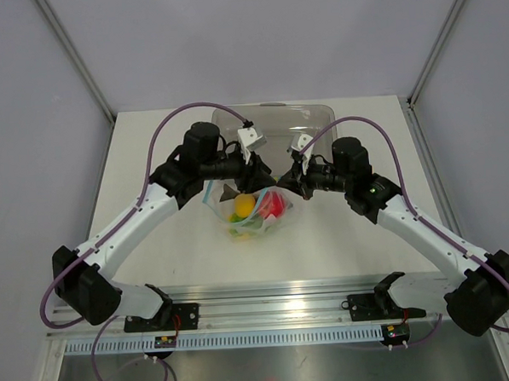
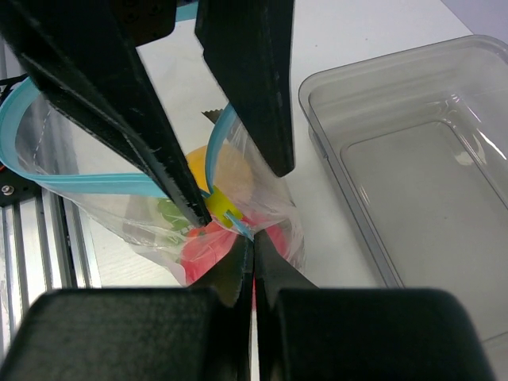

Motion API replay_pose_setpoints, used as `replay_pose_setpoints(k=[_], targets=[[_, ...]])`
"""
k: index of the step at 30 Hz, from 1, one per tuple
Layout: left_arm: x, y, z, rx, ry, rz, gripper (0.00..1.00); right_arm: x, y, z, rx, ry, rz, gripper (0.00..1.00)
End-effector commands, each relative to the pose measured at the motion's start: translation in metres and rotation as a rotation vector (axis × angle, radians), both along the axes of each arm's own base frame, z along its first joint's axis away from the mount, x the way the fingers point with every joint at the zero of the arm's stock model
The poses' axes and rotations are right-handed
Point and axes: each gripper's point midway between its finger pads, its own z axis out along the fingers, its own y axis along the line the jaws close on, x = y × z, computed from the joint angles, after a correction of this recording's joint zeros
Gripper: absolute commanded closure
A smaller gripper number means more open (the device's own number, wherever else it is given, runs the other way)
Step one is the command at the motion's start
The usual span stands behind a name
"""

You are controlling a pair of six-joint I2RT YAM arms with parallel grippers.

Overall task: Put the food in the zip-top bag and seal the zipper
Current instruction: Zip the zipper food storage bag at the center of the board.

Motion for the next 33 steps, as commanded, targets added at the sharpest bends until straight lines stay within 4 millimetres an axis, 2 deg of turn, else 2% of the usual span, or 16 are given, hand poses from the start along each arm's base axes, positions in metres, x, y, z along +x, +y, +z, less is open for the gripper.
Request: replay_pose_setpoints(k=[1,5,10,11,14,15,17,24,27,29,30,33], targets=[[-0.005,-0.004,0.014,-0.055,-0.026,-0.017,0.6,0.002,0.002,0.018,0.038,-0.056,0.018,1.0],[-0.007,-0.008,0.013,-0.066,0.003,-0.036,0.65,0.003,0.002,0.017,0.037,-0.052,0.011,1.0],[-0.008,-0.012,0.015,-0.088,0.017,-0.048,0.66,0.003,0.001,0.014,0.033,-0.043,0.011,1.0],[-0.008,-0.012,0.015,-0.09,0.019,-0.047,0.74,0.003,0.001,0.015,0.031,-0.049,0.01,1.0],[-0.007,-0.014,0.015,-0.09,0.035,-0.053,0.86,0.003,0.0,0.013,0.029,-0.048,0.006,1.0],[-0.007,-0.014,0.014,-0.088,0.039,-0.054,0.94,0.003,0.0,0.013,0.028,-0.05,0.005,1.0],[-0.007,-0.015,0.01,-0.077,0.053,-0.055,1.0,0.003,-0.001,0.014,0.029,-0.055,-0.001,1.0],[-0.011,-0.012,0.004,-0.055,0.067,-0.068,1.0,0.007,-0.011,0.013,0.033,-0.083,-0.073,0.99],[-0.012,-0.011,0.003,-0.047,0.061,-0.069,1.0,0.008,-0.017,0.014,0.018,-0.084,-0.104,0.94],[-0.012,-0.01,0.003,-0.046,0.058,-0.071,1.0,0.006,-0.022,0.009,-0.004,-0.046,-0.109,0.78],[-0.012,-0.01,0.004,-0.047,0.056,-0.073,1.0,0.003,-0.019,0.015,-0.002,-0.033,-0.075,0.63],[-0.012,-0.011,0.005,-0.048,0.057,-0.074,1.0,-0.004,-0.017,0.008,-0.035,0.024,-0.012,0.59]])
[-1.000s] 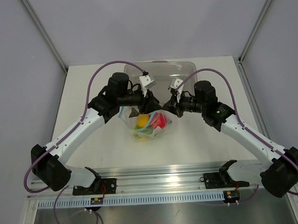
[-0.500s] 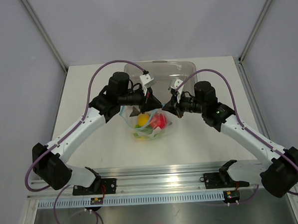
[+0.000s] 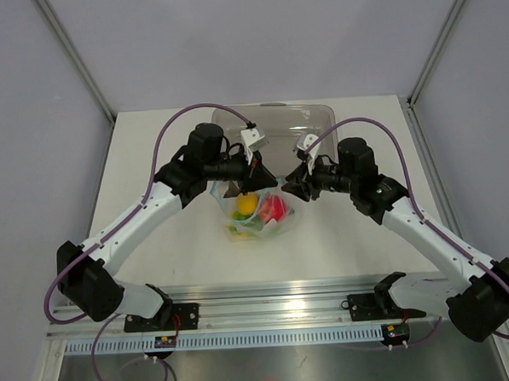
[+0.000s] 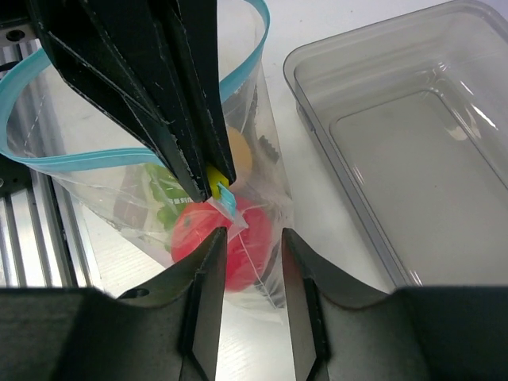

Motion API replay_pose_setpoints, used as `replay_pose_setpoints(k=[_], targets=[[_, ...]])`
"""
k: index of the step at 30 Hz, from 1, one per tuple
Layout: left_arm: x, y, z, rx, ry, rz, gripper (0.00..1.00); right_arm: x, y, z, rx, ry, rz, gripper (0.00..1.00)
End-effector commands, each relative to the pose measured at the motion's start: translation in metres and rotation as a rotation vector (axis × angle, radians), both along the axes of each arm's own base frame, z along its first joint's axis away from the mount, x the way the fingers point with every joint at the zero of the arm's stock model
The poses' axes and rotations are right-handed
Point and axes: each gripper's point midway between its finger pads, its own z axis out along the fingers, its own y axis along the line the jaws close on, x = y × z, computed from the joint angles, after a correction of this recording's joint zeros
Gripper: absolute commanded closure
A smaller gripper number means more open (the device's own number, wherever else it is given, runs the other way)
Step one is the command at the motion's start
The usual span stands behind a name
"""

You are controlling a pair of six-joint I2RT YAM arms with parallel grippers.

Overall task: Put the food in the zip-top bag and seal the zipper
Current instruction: Zip the zipper food storage bag at the center of the board.

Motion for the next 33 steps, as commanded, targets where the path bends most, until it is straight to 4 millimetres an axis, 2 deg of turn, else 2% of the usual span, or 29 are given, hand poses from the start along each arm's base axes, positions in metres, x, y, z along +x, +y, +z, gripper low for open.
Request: replay_pose_setpoints(k=[1,8,15,22,26,29,31,33], targets=[[-0.002,-0.003,0.015,-0.033,-0.044,-0.036,1.0,-0.005,0.002,0.015,-0.001,0.006,0.062,0.59],[-0.003,-0.003,0.017,-0.033,-0.042,-0.034,1.0,-0.02,0.012,0.018,0.042,0.015,0.171,0.57],[-0.003,-0.004,0.021,-0.048,-0.036,-0.035,1.0,-0.021,0.025,0.016,0.073,0.067,0.231,0.54],[-0.005,-0.004,0.023,-0.05,-0.039,-0.035,1.0,-0.007,0.03,0.011,0.08,0.067,0.198,0.55],[-0.003,-0.002,0.021,-0.039,-0.045,-0.026,1.0,0.004,0.021,0.009,0.048,0.037,0.125,0.55],[-0.004,0.0,0.021,-0.033,-0.048,-0.025,1.0,0.005,0.014,0.009,0.031,0.006,0.086,0.48],[-0.003,0.0,0.02,-0.03,-0.049,-0.021,1.0,0.0,0.012,0.007,0.021,0.022,0.1,0.33],[-0.003,0.0,0.018,-0.022,-0.045,-0.022,1.0,-0.002,0.011,0.008,0.013,0.034,0.112,0.31]])
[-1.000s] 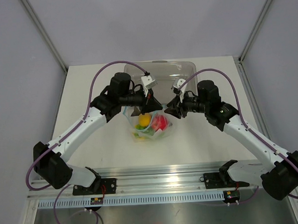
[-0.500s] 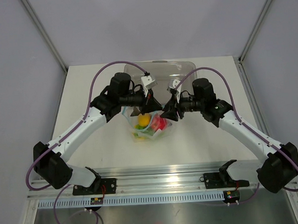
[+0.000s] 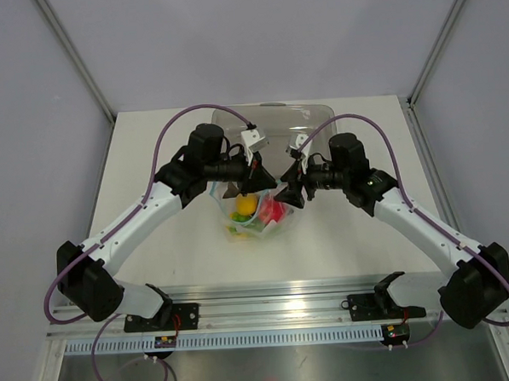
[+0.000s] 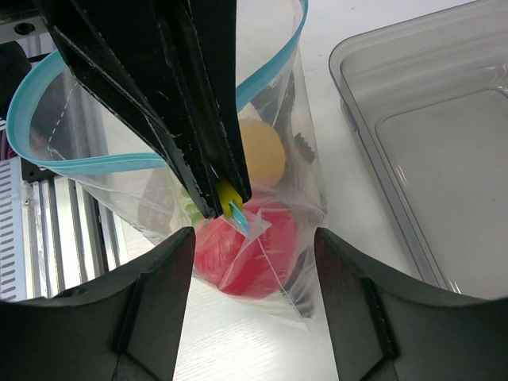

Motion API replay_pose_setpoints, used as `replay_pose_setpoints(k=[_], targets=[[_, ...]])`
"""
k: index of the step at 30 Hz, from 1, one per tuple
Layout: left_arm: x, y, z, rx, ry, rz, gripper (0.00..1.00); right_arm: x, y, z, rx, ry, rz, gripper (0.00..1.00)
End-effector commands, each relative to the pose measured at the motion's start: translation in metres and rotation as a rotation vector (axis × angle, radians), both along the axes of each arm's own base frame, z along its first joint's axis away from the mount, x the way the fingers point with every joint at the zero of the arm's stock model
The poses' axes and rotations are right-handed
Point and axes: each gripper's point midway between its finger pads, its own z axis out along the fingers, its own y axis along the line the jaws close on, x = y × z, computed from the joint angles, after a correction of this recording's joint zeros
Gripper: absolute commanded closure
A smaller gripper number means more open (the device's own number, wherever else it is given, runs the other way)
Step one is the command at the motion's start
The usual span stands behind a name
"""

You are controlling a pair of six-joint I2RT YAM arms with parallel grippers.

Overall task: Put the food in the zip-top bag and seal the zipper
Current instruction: Zip the zipper food storage bag at the center of the board.

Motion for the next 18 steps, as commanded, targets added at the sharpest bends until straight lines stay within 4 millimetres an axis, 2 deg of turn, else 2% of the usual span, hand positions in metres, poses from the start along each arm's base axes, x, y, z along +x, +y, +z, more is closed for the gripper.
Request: replay_pose_setpoints(k=[1,6,9,18], targets=[[-0.001,0.0,0.02,-0.028,-0.058,-0.019,1.0,0.003,-0.007,0.018,-0.001,-0.063,-0.015,0.31],[-0.003,0.001,0.02,-0.023,-0.062,-0.022,1.0,0.002,-0.011,0.023,0.027,-0.087,-0.012,0.3],[-0.003,0.002,0.02,-0.022,-0.063,-0.025,1.0,0.001,-0.005,0.028,0.051,-0.076,0.029,0.29],[-0.005,0.002,0.027,-0.022,-0.07,-0.032,1.0,0.004,0.012,0.024,0.072,-0.003,0.111,0.31]])
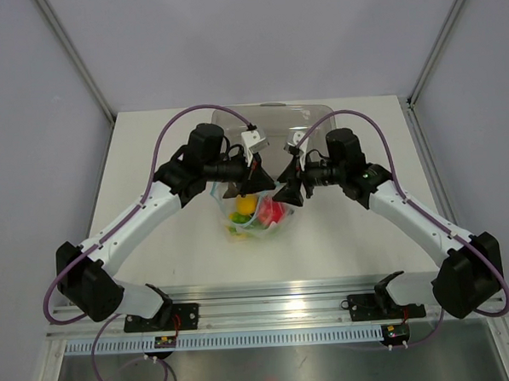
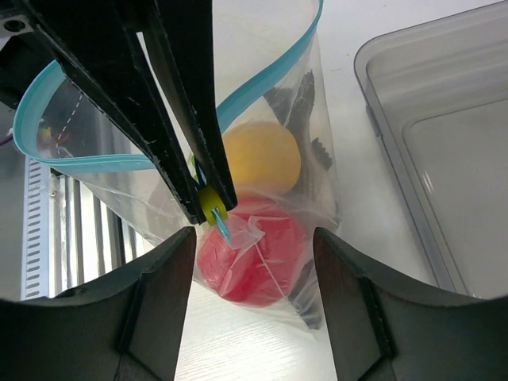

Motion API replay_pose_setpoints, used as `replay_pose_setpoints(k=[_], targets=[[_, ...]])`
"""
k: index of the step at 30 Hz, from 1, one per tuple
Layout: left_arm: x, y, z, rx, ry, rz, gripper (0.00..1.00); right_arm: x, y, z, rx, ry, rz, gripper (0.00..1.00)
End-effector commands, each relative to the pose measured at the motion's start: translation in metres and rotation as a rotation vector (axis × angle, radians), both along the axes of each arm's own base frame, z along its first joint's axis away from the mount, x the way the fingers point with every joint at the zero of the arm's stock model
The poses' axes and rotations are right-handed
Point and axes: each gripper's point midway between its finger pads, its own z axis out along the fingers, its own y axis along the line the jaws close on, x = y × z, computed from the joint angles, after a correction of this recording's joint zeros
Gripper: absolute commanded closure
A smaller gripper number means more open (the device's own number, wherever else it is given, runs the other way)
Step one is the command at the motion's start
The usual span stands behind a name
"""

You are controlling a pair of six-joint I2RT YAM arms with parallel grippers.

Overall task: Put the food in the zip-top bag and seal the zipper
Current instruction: Zip the zipper food storage bag at the center of the board.

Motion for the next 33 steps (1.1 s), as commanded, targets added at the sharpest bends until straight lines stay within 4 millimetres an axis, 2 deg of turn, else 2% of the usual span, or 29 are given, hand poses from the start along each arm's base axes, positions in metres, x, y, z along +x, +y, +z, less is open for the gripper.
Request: replay_pose_setpoints(k=[1,3,6,7,8,10,12,14,17,21,28,33], targets=[[-0.002,-0.001,0.028,-0.047,-0.07,-0.023,1.0,0.003,0.009,0.027,0.061,-0.047,0.051,0.33],[-0.001,-0.002,0.028,-0.047,-0.069,-0.023,1.0,0.003,0.01,0.029,0.068,-0.048,0.06,0.34],[-0.002,-0.003,0.026,-0.046,-0.061,-0.027,1.0,0.002,0.011,0.031,0.076,-0.041,0.067,0.44],[-0.002,-0.003,0.025,-0.046,-0.058,-0.027,1.0,0.0,0.011,0.032,0.078,-0.04,0.071,0.49],[-0.001,-0.003,0.025,-0.046,-0.06,-0.025,1.0,-0.002,0.012,0.033,0.084,-0.038,0.082,0.59],[-0.001,-0.003,0.023,-0.044,-0.054,-0.025,1.0,-0.002,0.012,0.033,0.09,-0.03,0.076,0.67],[-0.001,-0.004,0.024,-0.046,-0.058,-0.03,1.0,-0.002,0.012,0.035,0.098,-0.036,0.075,0.82],[-0.001,-0.004,0.021,-0.042,-0.05,-0.029,1.0,-0.003,0.011,0.036,0.101,-0.044,0.073,0.92],[0.0,-0.004,0.018,-0.038,-0.045,-0.028,1.0,-0.001,0.01,0.039,0.109,-0.057,0.047,0.99],[-0.001,-0.004,0.015,-0.034,-0.038,-0.032,1.0,0.013,0.002,0.042,0.113,-0.089,-0.072,1.0],[-0.002,0.001,0.002,0.008,-0.026,-0.023,1.0,0.038,-0.028,0.03,0.075,-0.118,-0.342,1.0],[0.001,0.01,-0.005,0.046,-0.058,0.001,1.0,0.046,-0.049,0.017,0.055,-0.058,-0.453,1.0]])
